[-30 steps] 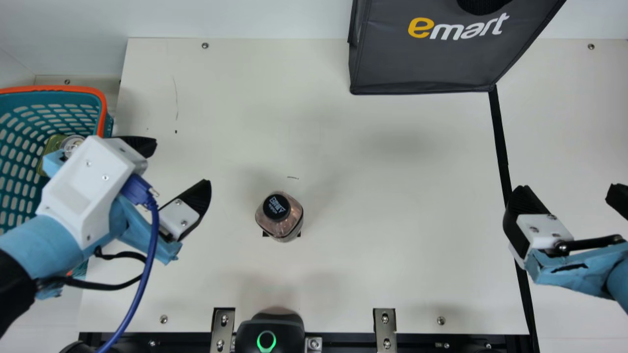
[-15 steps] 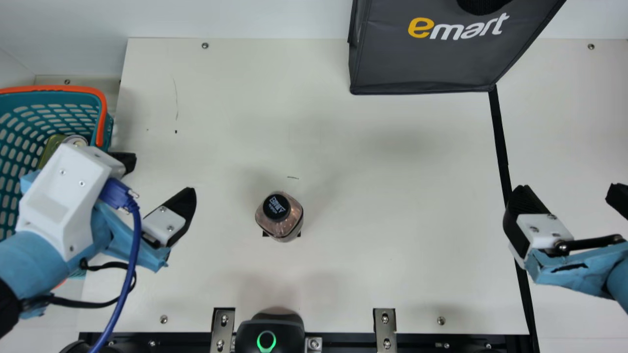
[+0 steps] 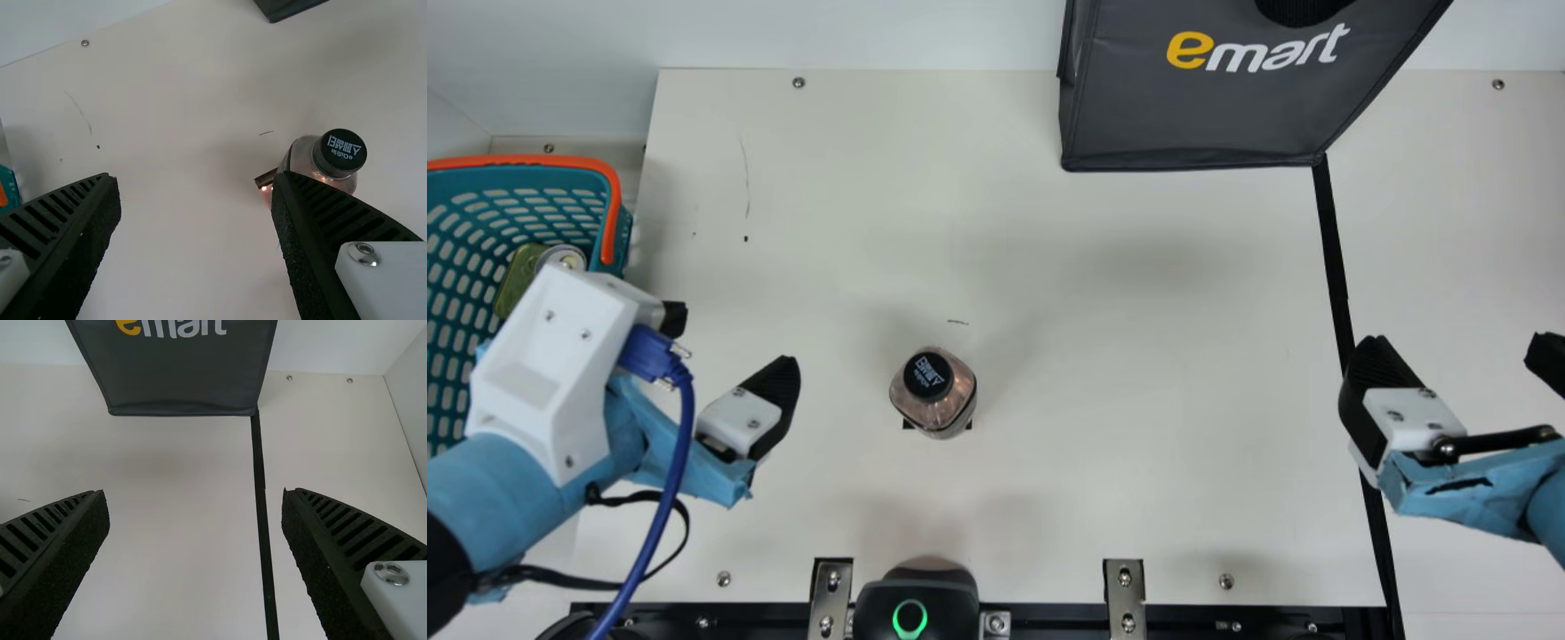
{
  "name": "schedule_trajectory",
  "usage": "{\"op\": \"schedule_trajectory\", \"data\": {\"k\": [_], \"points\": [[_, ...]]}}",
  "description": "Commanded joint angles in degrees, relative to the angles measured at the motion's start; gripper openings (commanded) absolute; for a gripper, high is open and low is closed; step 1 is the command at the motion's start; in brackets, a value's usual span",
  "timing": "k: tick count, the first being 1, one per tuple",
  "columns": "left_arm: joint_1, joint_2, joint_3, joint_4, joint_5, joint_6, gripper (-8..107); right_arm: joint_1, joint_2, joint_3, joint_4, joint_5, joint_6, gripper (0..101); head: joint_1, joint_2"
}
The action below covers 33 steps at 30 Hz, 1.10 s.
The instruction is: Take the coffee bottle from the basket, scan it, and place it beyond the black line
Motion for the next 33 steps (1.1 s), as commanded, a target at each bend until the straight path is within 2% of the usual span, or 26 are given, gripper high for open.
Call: {"op": "schedule_trajectory", "data": {"k": [1,13,20,25,33], "points": [[-3.1,0.4,-0.2,2.6,0.7,-4.5,90,0.0,0.0,0.0,0.0,0.0,0.0,91,-1.0,0.1],[-18.1,5.0,-1.9,14.2,6.3,-22.2,90,0.0,0.0,0.0,0.0,0.0,0.0,91,-1.0,0.1],[-25.5,8.4,-3.3,18.5,9.3,-31.4,90,0.0,0.0,0.0,0.0,0.0,0.0,91,-1.0,0.1],[-28.8,11.1,-5.2,19.6,11.0,-36.9,90,0.0,0.0,0.0,0.0,0.1,0.0,91,-1.0,0.1],[-29.9,14.8,-7.4,19.5,11.0,-42.4,90,0.0,0.0,0.0,0.0,0.1,0.0,91,-1.0,0.1]]}}
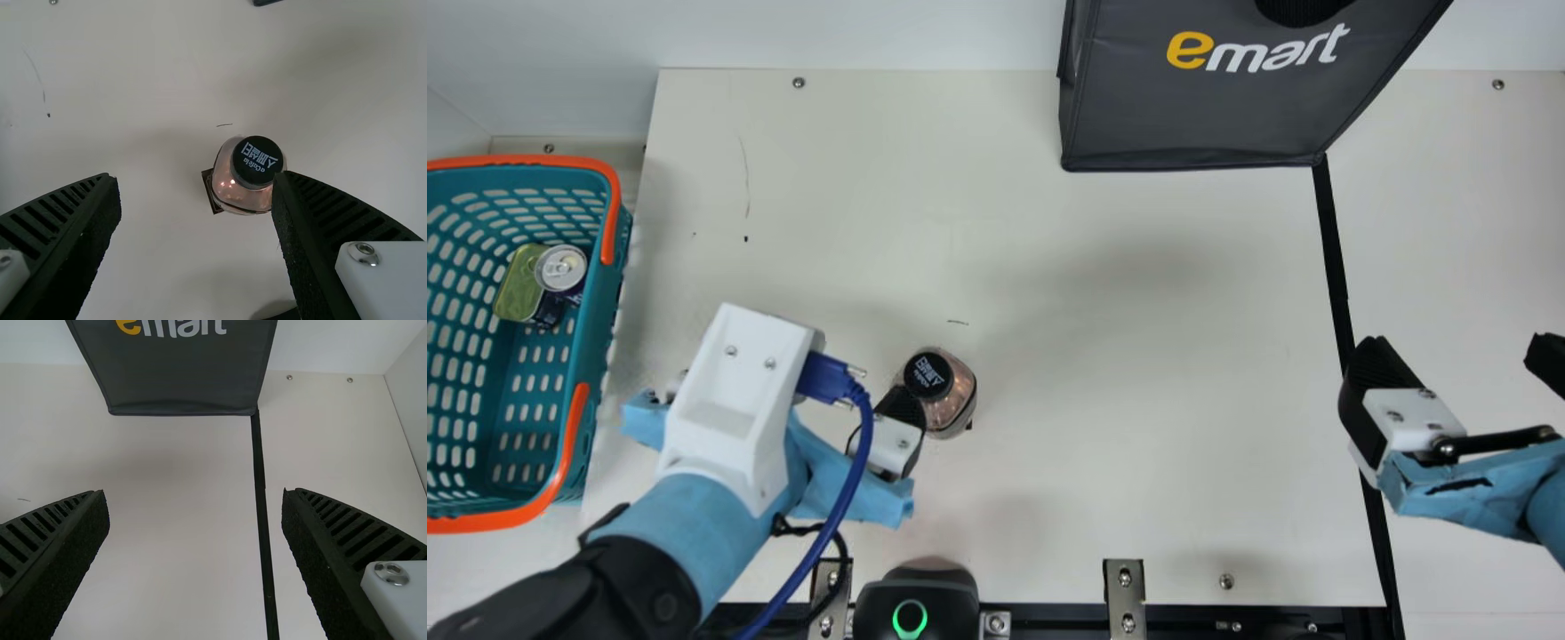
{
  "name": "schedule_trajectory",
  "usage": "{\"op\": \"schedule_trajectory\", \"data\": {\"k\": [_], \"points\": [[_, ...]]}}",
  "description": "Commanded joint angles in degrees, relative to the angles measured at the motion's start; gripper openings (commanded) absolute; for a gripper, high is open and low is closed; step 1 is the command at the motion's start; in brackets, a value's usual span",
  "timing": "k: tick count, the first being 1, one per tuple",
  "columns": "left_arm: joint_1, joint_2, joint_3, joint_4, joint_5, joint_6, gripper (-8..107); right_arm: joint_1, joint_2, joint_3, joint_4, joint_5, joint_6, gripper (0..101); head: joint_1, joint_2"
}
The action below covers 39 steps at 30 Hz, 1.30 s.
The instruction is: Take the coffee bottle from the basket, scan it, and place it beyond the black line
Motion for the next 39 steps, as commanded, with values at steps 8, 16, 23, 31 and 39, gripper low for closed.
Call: {"op": "schedule_trajectory", "data": {"k": [8,16,23,31,39], "points": [[-0.7,2.6,-1.7,-0.5,0.0,-4.4,90,0.0,0.0,0.0,0.0,0.0,0.0,91,-1.0,0.1],[-2.3,4.8,-2.6,-0.5,-0.3,-7.7,90,0.0,0.0,0.0,0.0,0.0,0.0,91,-1.0,0.1],[-2.8,6.7,-1.7,0.4,-1.6,-9.8,90,0.0,0.0,0.0,0.0,0.0,0.0,91,-1.0,0.1],[-2.3,8.6,-0.7,1.1,-3.4,-11.4,90,0.0,0.0,0.0,0.0,0.0,0.0,91,-1.0,0.1],[-1.2,10.2,-0.1,1.3,-5.3,-12.3,90,0.0,0.0,0.0,0.0,-0.1,0.0,91,-1.0,0.1]]}}
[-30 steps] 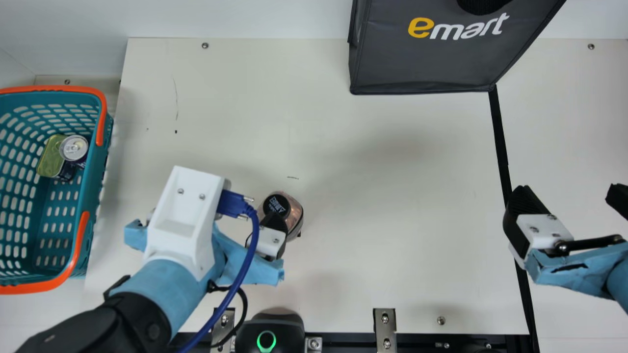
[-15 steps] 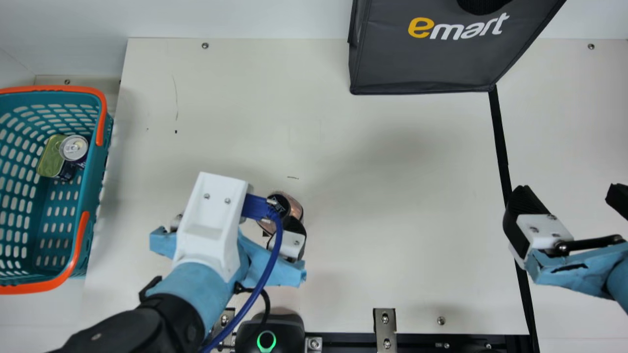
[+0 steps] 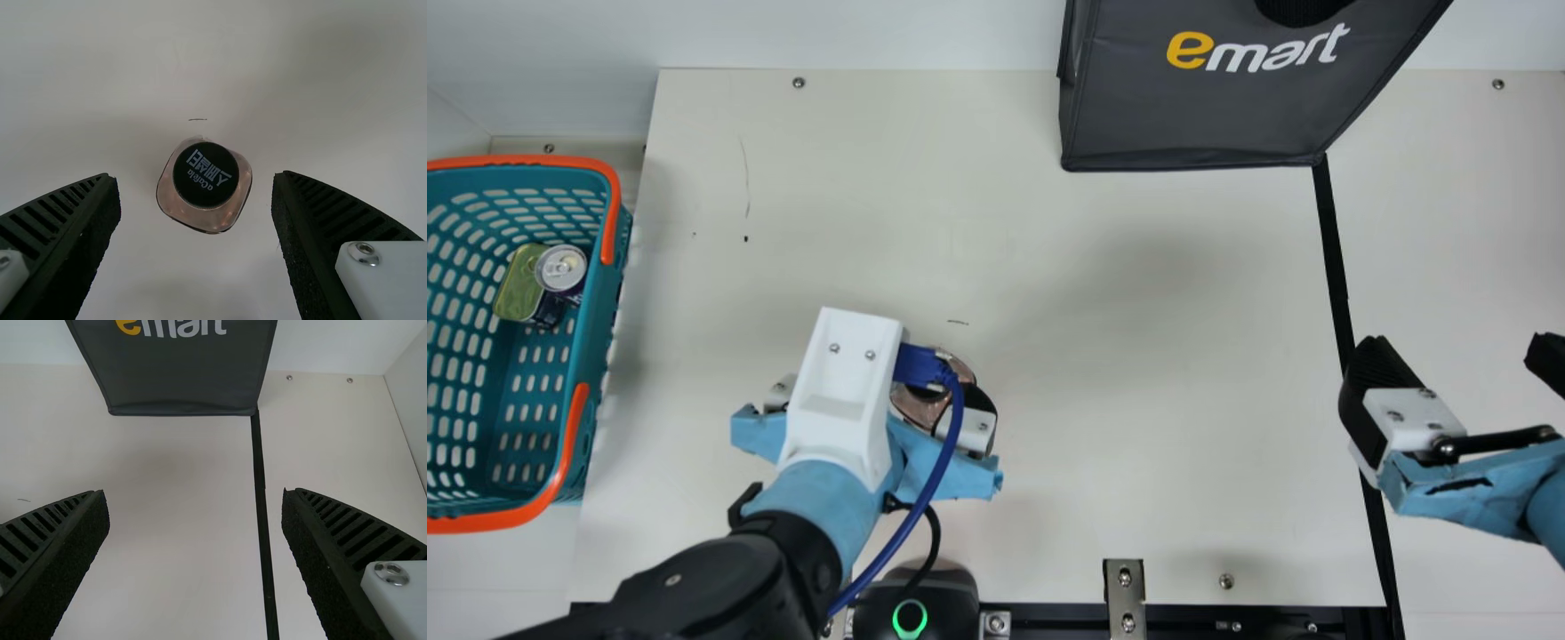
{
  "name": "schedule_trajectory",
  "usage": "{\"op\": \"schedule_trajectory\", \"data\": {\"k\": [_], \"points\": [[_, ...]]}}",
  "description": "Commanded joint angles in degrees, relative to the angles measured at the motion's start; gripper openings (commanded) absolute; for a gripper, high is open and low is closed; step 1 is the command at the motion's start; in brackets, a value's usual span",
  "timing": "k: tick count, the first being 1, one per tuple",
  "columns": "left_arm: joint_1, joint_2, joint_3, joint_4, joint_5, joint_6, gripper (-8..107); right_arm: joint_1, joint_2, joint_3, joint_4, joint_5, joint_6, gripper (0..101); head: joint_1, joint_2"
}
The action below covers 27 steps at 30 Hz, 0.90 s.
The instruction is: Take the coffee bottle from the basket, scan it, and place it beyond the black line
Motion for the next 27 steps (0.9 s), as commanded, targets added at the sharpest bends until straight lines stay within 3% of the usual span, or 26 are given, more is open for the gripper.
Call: {"op": "schedule_trajectory", "data": {"k": [1,22,27], "points": [[0.3,0.3,0.2,0.1,-0.5,-0.1,90,0.0,0.0,0.0,0.0,0.0,0.0,91,-1.0,0.1],[3.6,3.5,2.9,-0.7,-6.3,-0.9,90,0.0,0.0,0.0,0.0,0.0,0.0,91,-1.0,0.1],[4.5,4.2,3.5,-0.8,-7.9,-0.9,57,0.0,0.0,0.0,0.0,0.0,0.0,91,-1.0,0.1]]}}
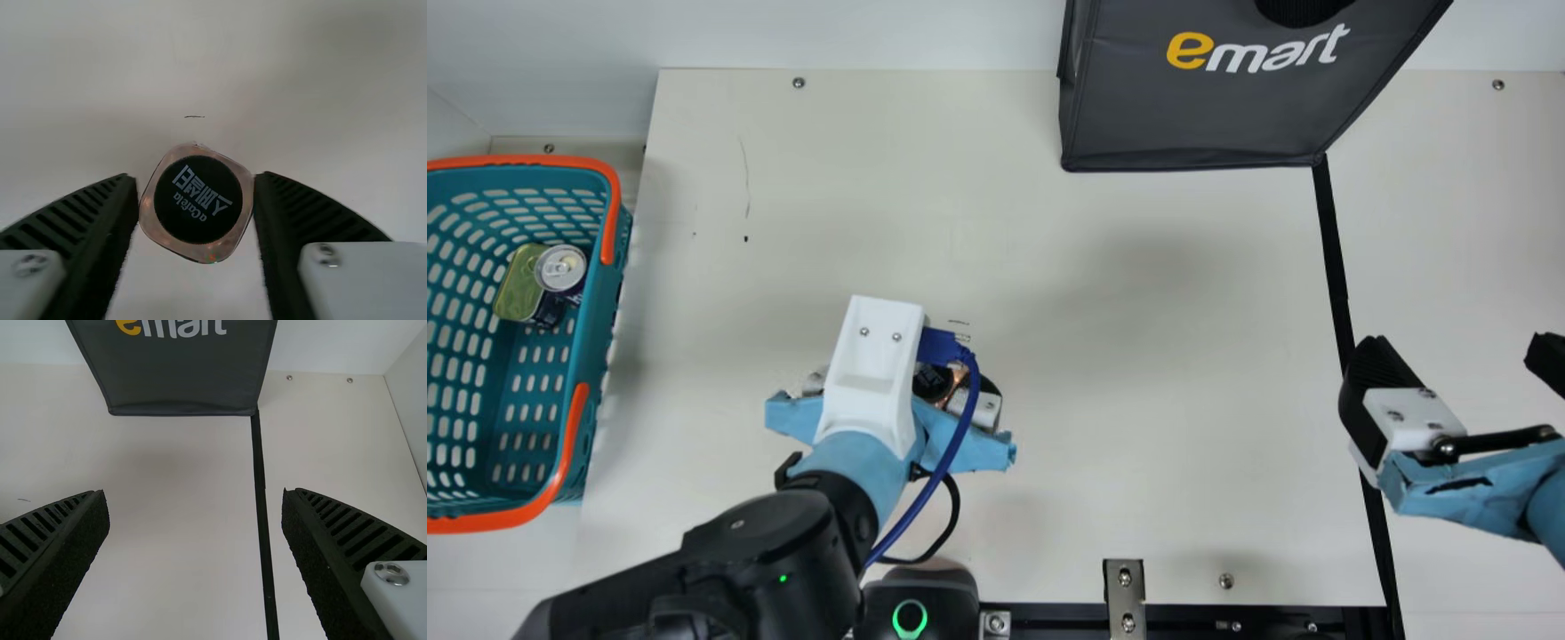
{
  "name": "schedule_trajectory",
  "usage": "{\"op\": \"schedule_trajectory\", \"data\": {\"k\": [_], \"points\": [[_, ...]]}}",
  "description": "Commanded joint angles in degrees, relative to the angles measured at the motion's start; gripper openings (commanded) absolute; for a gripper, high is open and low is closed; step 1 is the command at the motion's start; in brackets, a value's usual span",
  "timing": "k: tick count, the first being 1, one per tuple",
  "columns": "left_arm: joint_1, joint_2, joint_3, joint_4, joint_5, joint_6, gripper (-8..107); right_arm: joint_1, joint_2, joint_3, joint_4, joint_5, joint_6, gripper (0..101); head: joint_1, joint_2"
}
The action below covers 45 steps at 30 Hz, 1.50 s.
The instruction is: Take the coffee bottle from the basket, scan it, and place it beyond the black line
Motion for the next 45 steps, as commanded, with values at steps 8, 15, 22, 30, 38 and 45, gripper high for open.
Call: {"op": "schedule_trajectory", "data": {"k": [8,15,22,30,38,45], "points": [[1.7,0.2,0.2,0.2,-2.3,1.8,10,0.0,0.0,0.0,0.0,0.0,0.0,91,-1.0,0.1],[3.5,-2.2,1.9,0.6,-4.7,7.8,10,0.0,0.0,0.0,0.0,0.0,0.0,91,-1.0,0.1],[6.2,-6.0,4.8,-1.2,-8.4,17.8,10,0.0,0.0,0.0,0.0,0.1,0.0,91,-1.0,0.1],[9.3,-9.9,7.5,-5.6,-13.2,32.1,10,0.0,0.0,0.0,0.0,0.1,0.0,91,-1.0,0.1],[12.2,-12.2,8.4,-12.7,-16.6,46.3,10,0.0,0.0,0.0,0.0,0.1,0.0,91,-1.0,0.1],[15.0,-13.3,8.2,-20.8,-18.0,58.8,10,0.0,0.0,0.0,0.0,0.1,0.0,91,-1.0,0.1]]}}
